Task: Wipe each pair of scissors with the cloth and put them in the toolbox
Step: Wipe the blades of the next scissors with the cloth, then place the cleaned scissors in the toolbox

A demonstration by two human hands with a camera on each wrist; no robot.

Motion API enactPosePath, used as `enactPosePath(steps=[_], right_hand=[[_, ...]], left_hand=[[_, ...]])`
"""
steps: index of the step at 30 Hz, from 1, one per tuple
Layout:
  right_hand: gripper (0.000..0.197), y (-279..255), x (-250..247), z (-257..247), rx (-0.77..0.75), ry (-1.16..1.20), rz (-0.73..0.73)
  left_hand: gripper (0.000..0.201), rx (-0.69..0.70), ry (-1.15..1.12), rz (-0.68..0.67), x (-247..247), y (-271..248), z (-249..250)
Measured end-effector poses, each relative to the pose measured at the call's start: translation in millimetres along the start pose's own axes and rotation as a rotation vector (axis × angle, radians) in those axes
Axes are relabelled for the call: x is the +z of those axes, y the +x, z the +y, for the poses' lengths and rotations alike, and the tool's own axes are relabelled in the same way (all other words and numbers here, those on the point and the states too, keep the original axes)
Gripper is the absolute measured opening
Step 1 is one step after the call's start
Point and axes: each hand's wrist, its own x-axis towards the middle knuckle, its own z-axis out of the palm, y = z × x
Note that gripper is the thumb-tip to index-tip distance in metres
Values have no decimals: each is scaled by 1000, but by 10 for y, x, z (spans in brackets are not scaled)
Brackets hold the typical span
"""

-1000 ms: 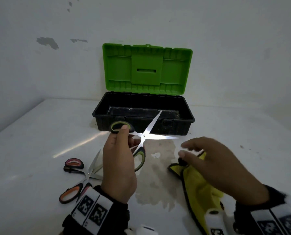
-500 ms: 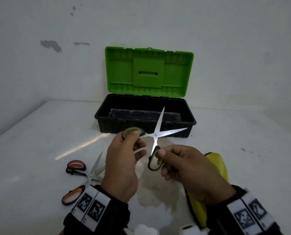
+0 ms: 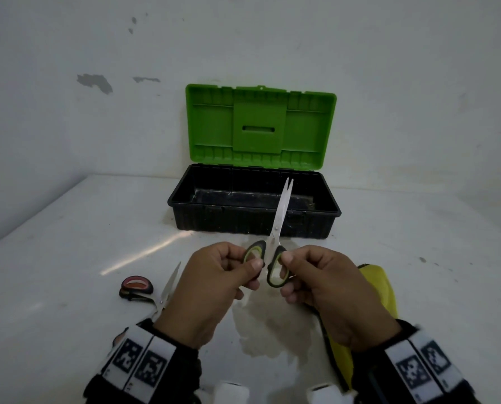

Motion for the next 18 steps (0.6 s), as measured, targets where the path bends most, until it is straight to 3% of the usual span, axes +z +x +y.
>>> enactPosePath(steps=[6, 9, 14, 18], right_hand=[[20, -10, 54, 27, 17, 36, -36], [33, -11, 49, -96, 114, 96, -43], [60, -10, -37, -312, 475, 312, -363], [43, -29, 8, -321, 512, 244, -431]], left_hand=[[7, 63, 36, -73, -135, 63, 31], [10, 165, 82, -17, -283, 158, 55], [23, 249, 228, 3, -538, 358, 34], [20, 317, 319, -10, -546, 406, 63]])
